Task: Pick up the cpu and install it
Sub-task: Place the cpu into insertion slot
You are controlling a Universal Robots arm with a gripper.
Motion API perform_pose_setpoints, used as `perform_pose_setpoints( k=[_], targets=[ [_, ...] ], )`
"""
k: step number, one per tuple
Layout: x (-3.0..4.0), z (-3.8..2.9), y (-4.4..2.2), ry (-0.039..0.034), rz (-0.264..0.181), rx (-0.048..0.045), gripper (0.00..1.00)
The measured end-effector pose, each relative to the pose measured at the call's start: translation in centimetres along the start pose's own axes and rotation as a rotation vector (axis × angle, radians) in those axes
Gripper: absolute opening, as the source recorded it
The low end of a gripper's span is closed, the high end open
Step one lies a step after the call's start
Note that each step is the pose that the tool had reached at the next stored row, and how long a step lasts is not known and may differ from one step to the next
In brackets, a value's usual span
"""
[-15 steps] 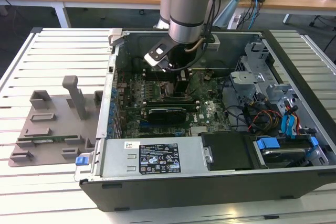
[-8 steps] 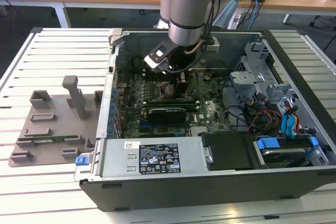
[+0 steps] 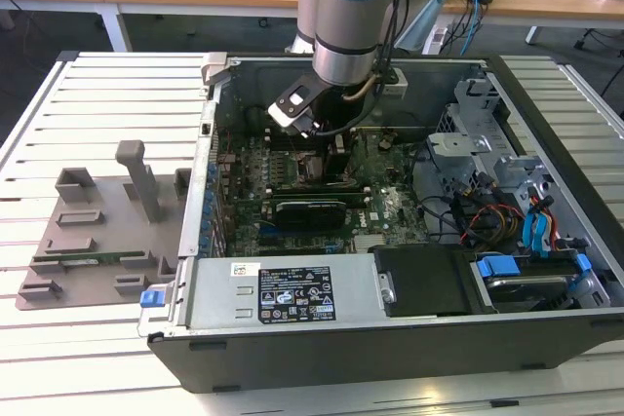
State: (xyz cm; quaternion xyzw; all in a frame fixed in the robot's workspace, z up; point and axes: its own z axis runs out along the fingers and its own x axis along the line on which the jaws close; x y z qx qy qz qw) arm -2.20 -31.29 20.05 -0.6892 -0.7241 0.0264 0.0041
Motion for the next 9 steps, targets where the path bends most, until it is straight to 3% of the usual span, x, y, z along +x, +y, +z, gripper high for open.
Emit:
perform_pose_setpoints(
  k=[3, 9],
  targets=[
    [0.35, -0.02, 0.0, -0.0002, 0.001, 0.0001, 0.55],
    [0.4, 0.06, -0.03, -0.0005, 0.016, 0.0006, 0.55]
  ],
)
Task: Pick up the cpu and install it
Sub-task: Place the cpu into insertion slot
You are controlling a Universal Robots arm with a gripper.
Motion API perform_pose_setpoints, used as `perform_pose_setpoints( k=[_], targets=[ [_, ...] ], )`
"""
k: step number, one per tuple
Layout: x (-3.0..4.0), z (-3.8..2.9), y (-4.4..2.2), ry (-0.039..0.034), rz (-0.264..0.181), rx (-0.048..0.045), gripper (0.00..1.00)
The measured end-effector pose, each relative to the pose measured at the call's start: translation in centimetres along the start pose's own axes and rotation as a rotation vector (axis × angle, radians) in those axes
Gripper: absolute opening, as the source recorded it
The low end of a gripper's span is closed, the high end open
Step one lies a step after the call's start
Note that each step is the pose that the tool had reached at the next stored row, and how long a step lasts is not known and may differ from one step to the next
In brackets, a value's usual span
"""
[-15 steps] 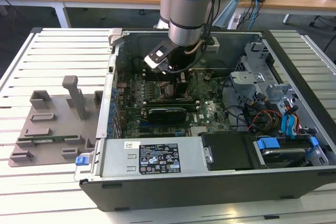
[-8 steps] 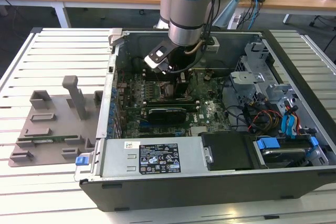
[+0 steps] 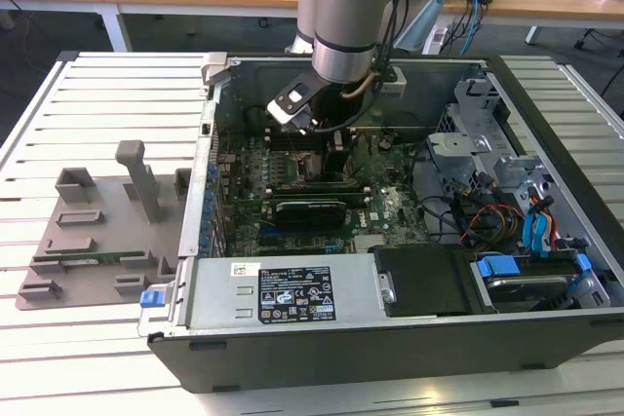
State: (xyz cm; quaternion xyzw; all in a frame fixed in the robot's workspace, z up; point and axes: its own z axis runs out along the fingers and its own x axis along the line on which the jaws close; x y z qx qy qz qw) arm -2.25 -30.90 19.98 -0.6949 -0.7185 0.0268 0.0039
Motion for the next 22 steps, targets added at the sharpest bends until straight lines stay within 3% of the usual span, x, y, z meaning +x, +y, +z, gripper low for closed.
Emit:
perform_pose_setpoints(
  k=[12, 14, 16, 21, 22],
  targets=[
    [0.02, 0.48, -0.04, -0.0002, 0.0, 0.0, 0.55],
    [0.03, 0.51, -0.03, 0.0005, 0.0, -0.0003, 0.62],
    [0.02, 0.48, -0.04, -0.0001, 0.0, 0.0, 0.62],
    [0.13, -0.78, -0.15, -0.0002, 0.0, -0.0014, 0.62],
    [0.21, -1.17, -0.19, -0.0002, 0.0, -0.0024, 0.54]
  ],
)
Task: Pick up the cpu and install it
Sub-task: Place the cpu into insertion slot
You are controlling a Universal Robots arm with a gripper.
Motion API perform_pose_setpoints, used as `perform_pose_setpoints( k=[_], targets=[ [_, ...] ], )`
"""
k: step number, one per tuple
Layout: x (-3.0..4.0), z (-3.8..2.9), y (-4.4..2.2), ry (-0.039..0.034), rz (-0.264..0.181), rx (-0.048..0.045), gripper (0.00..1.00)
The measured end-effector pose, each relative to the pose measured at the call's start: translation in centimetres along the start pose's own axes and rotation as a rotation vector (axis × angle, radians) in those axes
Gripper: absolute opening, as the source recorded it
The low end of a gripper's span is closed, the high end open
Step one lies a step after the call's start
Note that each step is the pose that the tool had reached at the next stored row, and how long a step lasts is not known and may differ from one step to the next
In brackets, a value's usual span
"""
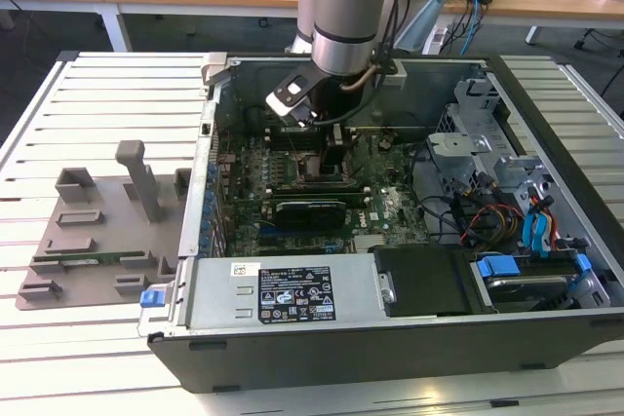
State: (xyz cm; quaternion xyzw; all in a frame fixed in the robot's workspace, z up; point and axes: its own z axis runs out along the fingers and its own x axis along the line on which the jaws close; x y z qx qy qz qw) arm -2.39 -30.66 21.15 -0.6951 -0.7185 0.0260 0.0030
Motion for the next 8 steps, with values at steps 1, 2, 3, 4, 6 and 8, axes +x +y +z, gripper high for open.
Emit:
perform_pose_setpoints(
  k=[1, 2, 3, 4, 6, 8],
  targets=[
    [0.03, -0.22, -0.01, -0.0001, 0.0, -0.0005, 0.47],
    [0.07, -0.48, -0.02, -0.0001, 0.0, -0.0007, 0.42],
    [0.1, -0.68, -0.03, -0.0002, 0.0, -0.0008, 0.29],
    [0.14, -0.9, -0.03, -0.0001, 0.0, -0.001, 0.24],
    [0.21, -1.26, -0.05, -0.0001, 0.0, -0.0011, 0.11],
    [0.24, -1.62, -0.06, -0.0002, 0.0, -0.0012, 0.11]
  ],
)
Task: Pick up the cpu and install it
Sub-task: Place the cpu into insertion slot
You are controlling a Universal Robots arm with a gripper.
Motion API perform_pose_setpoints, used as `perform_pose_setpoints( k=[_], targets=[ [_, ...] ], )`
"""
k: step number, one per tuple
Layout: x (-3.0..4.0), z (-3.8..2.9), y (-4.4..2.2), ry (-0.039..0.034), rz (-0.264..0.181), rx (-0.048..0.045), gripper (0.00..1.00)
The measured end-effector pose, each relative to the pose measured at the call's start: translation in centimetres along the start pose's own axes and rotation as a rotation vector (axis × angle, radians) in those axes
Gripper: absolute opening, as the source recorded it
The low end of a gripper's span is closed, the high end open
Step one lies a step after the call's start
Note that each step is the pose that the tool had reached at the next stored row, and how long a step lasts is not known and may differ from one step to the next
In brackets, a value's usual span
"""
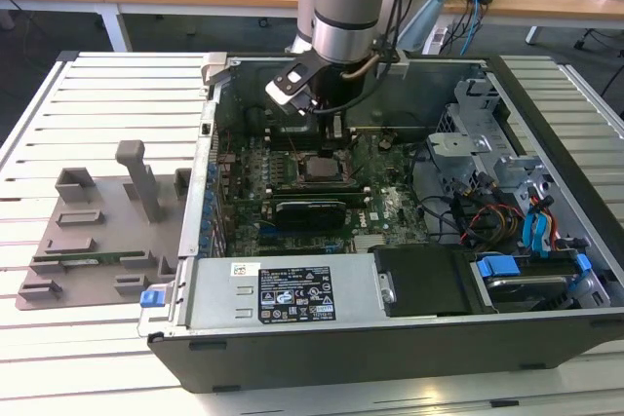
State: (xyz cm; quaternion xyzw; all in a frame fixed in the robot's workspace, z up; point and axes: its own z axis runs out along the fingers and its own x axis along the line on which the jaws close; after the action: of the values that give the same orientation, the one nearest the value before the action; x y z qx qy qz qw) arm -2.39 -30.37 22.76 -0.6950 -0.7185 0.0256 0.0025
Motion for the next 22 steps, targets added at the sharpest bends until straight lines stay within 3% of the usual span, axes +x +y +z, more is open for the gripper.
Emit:
perform_pose_setpoints(
  k=[9, 22],
  targets=[
    [-0.03, -1.42, -0.06, 0.0, 0.0, 0.0, 0.11],
    [-0.15, -5.82, -0.24, 0.0, 0.0, 0.0, 0.11]
  ],
)
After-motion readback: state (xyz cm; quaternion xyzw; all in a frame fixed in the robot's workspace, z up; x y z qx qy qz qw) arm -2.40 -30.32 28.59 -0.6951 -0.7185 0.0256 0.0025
